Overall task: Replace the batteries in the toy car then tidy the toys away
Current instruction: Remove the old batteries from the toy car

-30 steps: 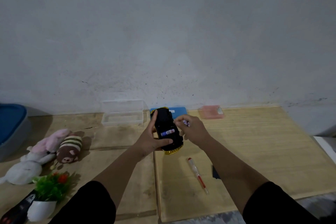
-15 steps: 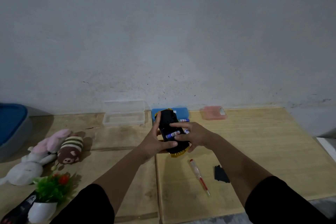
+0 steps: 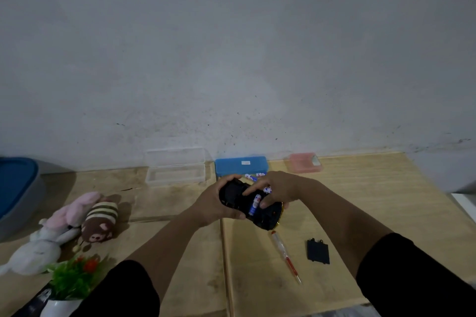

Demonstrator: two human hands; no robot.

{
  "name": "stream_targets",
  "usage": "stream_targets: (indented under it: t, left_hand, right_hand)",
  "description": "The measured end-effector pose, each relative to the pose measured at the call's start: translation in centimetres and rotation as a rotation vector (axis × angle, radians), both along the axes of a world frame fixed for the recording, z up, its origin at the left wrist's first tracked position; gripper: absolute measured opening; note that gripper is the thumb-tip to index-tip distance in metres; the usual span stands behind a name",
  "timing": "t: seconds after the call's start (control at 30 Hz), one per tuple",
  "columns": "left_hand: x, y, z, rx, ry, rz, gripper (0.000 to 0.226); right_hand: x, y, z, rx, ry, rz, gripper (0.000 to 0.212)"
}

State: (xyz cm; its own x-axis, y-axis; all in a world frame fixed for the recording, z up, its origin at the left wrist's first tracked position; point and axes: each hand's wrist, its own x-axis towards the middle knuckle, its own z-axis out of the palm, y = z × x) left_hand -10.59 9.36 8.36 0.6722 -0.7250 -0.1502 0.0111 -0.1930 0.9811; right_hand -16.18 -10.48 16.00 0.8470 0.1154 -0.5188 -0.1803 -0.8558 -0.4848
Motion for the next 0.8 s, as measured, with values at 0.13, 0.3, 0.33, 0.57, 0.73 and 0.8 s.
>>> stream_targets:
  t: [0.13,0.3,0.33,0.57,0.73,0.8]
  left_hand:
    - [0.0,-0.3,-0.7,0.001,-0.045,0.251,0.082]
    - [-0.6,-1.1,-0.2,-0.005,-0.097,0.306,0.083]
    - [-0.7,-1.2,-0.2,-0.006,-0.104,0.307,0.083]
    - [-0.9,-1.2,0.1,-0.005,-0.167,0.315,0.084]
    - [-1.0,-0.7,-0.1,-0.014,-0.178,0.303,0.083]
    - [-1.0,-0.6,-0.2,-0.008,-0.181,0.304,0.084]
  right_hand:
    - [-0.4,0.6,-1.7,-0.101,-0.414,-0.331,0.031]
    - [-0.8,1.9,-3.3,-0.052,-0.435,-0.497,0.022]
    - [-0.7,2.0,-3.4,-0.055,-0.436,-0.516,0.021]
    - [-0.1,3.0,-2.6,-0.16,-0.352,-0.485,0.018]
    - [0.0,3.9,-2.2,-0.196,-0.316,-0.486,0.019]
    - [-0.1,4.2,-2.1,-0.166,-0.322,-0.499,0.019]
